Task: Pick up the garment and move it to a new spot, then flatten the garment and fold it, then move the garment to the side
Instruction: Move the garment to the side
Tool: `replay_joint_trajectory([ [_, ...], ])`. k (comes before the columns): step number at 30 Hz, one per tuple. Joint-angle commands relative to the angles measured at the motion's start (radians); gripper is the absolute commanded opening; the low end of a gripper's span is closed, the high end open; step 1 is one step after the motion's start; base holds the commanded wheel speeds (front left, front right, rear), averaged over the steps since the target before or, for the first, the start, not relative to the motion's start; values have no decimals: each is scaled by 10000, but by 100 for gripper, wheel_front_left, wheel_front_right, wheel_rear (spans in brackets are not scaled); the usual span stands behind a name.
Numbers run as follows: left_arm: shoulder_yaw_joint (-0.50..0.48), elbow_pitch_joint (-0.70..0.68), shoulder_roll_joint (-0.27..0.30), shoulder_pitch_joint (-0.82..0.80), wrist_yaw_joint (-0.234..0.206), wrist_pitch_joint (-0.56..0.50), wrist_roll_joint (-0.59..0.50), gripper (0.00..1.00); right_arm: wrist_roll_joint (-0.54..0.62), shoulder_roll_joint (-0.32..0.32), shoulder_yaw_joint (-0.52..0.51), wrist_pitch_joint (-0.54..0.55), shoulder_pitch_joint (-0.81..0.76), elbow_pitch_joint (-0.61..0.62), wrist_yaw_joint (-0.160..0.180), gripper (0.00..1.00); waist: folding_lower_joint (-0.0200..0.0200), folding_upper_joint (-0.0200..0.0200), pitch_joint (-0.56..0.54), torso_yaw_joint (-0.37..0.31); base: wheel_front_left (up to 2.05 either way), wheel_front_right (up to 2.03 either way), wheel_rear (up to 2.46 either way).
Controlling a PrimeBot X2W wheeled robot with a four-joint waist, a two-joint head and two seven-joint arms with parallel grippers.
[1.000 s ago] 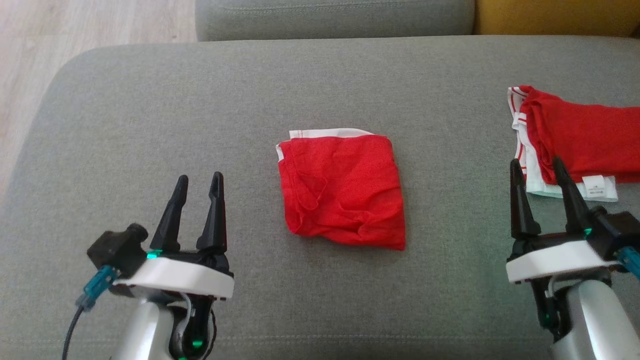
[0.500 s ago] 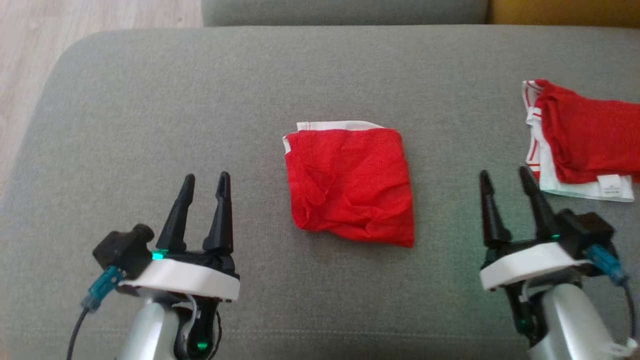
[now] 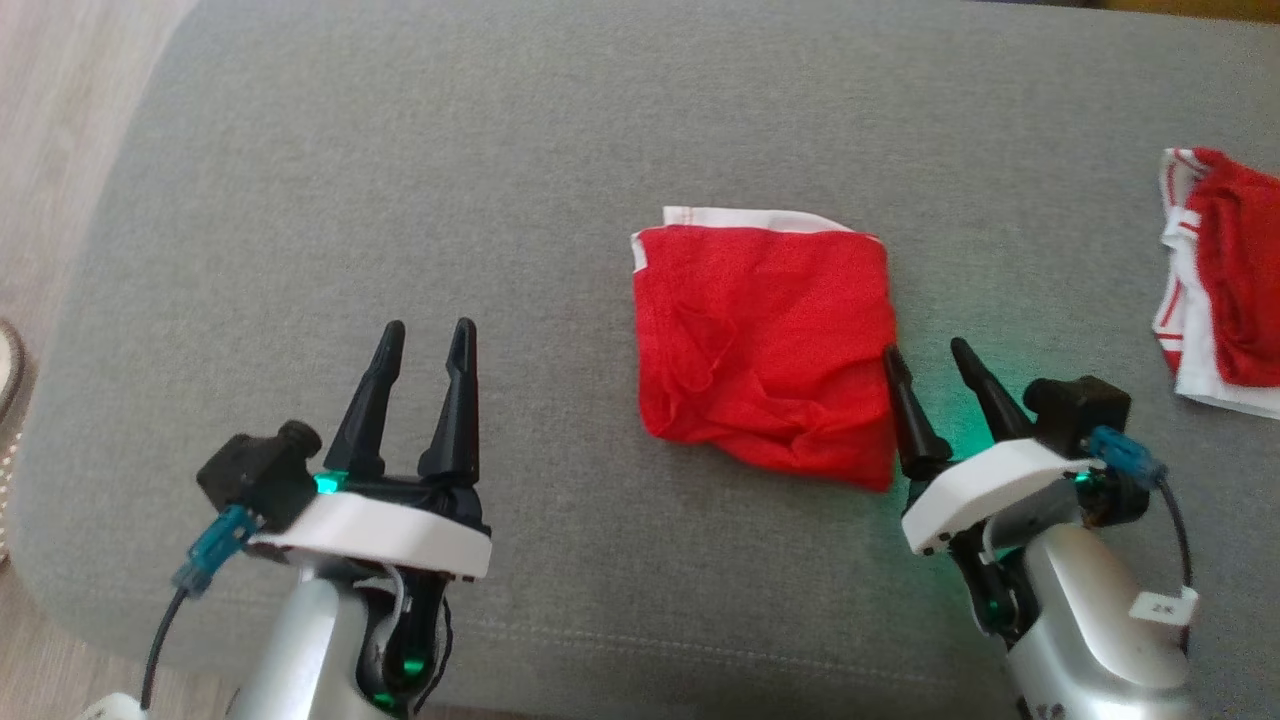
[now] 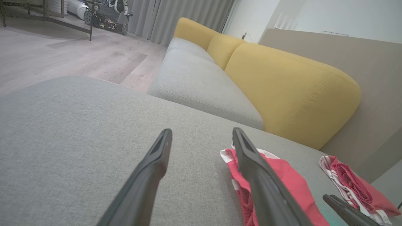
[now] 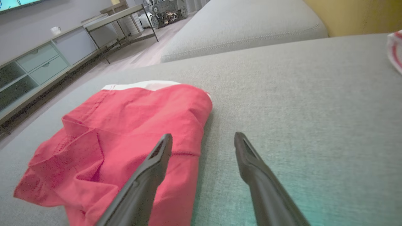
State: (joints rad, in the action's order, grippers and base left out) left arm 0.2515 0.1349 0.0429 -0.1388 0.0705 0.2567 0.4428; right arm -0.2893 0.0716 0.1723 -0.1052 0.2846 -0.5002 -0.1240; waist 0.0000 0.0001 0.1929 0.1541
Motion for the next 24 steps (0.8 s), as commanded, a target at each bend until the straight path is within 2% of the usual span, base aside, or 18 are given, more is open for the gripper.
replay_joint_trajectory([
  [1,-241,-272,74,-456,50,51,-23,100,-28,-143,321,38,472,-2,-67,100,0,-1,128,174,0,0,0],
  [8,-222,-300,74,-582,49,51,36,100,-427,-178,782,329,899,-1168,-67,100,0,-1,250,435,0,0,0],
  [9,-214,-299,74,-586,48,51,42,100,-478,-179,881,387,940,-1314,-67,59,0,-1,252,453,0,0,0],
  [10,-208,-295,74,-587,42,51,45,100,-488,-160,967,394,989,-1432,-67,6,0,-1,247,463,0,0,0],
  [11,-206,-288,74,-582,35,51,45,100,-451,-108,1037,327,1038,-1522,-67,0,0,-1,231,466,0,0,0],
  [14,-253,-267,74,-525,16,51,20,100,-11,198,1164,-117,1207,-1732,-67,0,0,-1,116,390,0,0,0],
  [17,-317,-264,74,-483,23,51,-36,100,905,587,1223,-711,1415,-1825,-67,0,0,-1,2,197,0,0,0],
  [21,-340,-383,74,-554,71,51,-124,100,2220,1191,1139,-1179,1790,-1511,-67,0,0,-1,-48,-347,0,0,0],
  [24,-318,-442,74,-605,94,51,-174,100,2535,1429,1152,-1227,1935,-1261,-67,0,0,-1,-19,-646,0,0,0],
])
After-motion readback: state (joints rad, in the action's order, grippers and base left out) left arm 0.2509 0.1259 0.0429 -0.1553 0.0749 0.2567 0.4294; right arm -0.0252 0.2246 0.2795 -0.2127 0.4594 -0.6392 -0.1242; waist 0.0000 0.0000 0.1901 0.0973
